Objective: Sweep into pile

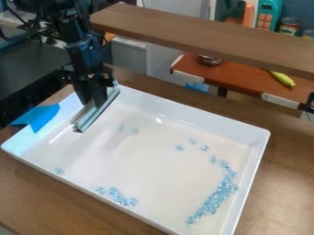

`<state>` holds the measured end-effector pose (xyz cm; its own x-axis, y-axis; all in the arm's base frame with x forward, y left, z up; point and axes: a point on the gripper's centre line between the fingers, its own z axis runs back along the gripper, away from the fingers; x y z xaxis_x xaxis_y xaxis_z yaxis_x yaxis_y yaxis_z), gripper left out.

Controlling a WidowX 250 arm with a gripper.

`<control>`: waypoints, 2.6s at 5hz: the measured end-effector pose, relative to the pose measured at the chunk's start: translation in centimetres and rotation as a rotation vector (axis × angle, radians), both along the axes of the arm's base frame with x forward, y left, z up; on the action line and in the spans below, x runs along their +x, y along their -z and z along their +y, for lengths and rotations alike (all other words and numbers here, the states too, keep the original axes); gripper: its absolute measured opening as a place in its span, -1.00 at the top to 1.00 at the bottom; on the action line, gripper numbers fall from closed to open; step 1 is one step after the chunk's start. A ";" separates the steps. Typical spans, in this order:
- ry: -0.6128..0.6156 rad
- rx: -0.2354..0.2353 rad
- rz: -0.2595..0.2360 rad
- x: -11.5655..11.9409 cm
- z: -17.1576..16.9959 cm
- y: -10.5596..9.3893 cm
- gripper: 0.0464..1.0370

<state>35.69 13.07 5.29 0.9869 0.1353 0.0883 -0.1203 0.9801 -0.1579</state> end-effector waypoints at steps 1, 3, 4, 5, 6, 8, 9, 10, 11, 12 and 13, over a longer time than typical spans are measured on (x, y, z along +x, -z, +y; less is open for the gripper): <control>-0.023 0.053 0.012 0.9 1.7 1.9 0.41; -0.028 0.127 0.037 1.2 2.4 4.3 0.41; -0.001 0.139 0.060 1.7 0.7 5.6 0.41; 0.008 0.151 0.066 2.1 -0.9 5.8 0.41; 0.018 0.151 0.079 2.2 -2.8 6.1 0.41; 0.103 0.119 0.102 3.1 -9.9 6.0 0.41; 0.146 0.097 0.102 3.6 -13.2 5.8 0.41; 0.223 0.079 0.092 3.7 -16.7 5.7 0.41; 0.276 0.074 0.089 3.4 -18.6 5.9 0.41; 0.328 0.070 0.082 2.7 -19.8 5.9 0.41; 0.380 0.040 0.090 1.5 -21.8 5.8 0.41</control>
